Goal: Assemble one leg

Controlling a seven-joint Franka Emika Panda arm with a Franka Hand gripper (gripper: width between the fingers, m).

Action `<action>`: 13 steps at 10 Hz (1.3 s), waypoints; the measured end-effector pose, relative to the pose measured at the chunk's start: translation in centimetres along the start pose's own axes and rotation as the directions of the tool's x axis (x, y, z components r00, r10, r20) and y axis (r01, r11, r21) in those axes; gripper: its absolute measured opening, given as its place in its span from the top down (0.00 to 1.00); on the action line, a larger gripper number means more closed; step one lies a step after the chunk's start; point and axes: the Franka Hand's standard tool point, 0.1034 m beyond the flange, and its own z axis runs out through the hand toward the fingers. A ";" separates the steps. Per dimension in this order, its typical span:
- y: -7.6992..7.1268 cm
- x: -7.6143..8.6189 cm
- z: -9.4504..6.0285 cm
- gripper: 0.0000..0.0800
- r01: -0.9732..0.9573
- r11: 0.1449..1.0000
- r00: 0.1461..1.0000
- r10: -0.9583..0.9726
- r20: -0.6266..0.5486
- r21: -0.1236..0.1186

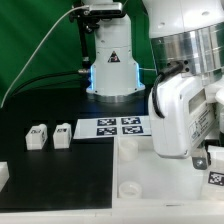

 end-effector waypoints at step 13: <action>1.9 -2.1 -2.0 0.19 0.110 0.994 0.993 -0.111 0.028 0.008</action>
Offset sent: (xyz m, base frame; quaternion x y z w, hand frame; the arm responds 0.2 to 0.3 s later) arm 0.0000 0.0000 0.0000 0.0000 0.0000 0.0000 1.0000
